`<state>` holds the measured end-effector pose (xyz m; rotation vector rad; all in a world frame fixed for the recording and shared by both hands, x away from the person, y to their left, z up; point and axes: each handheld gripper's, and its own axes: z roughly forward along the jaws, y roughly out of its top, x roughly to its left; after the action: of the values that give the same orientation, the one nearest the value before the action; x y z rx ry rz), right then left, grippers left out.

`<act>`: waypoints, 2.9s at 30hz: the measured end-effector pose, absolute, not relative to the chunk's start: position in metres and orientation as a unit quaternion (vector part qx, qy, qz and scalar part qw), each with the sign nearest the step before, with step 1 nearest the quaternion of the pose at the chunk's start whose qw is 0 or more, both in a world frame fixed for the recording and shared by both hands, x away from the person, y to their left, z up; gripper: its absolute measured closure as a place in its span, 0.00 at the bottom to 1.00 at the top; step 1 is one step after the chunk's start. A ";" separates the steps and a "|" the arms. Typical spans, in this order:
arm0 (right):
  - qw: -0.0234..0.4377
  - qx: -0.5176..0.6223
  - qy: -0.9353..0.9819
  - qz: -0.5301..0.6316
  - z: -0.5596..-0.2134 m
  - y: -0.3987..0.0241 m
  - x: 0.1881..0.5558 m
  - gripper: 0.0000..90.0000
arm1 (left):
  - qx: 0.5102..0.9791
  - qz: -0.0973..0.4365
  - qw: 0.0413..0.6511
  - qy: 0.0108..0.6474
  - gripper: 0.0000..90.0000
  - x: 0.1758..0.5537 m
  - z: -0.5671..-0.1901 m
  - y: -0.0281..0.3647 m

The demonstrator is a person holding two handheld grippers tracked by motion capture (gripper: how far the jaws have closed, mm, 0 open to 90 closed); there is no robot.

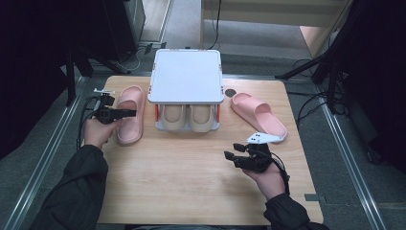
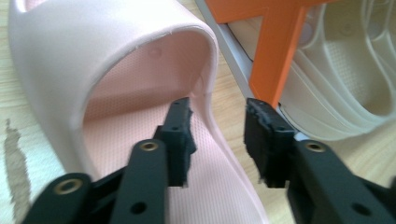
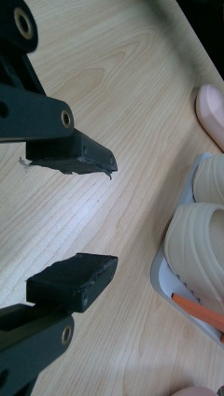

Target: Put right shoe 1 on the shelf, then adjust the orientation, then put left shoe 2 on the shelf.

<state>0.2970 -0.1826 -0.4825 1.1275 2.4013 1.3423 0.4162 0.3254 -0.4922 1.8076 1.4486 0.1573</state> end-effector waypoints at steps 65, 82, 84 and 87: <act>0.094 0.397 0.801 0.438 -0.486 -0.192 0.288 0.53 | 0.686 0.153 0.369 0.608 0.72 0.435 -0.514 0.363; 0.094 0.394 0.802 0.439 -0.486 -0.191 0.289 0.53 | 0.658 0.160 0.356 0.644 0.91 0.434 -0.510 0.374; 0.093 0.395 0.802 0.438 -0.486 -0.191 0.289 0.53 | 0.656 0.158 0.354 0.648 0.92 0.434 -0.510 0.374; 0.092 0.392 0.803 0.440 -0.486 -0.189 0.290 0.53 | 0.656 0.159 0.348 0.651 0.92 0.432 -0.508 0.373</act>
<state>0.2904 -0.1894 -0.4857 1.1636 2.3841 1.3063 0.4323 0.3734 -0.5080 1.7003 1.6870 0.4121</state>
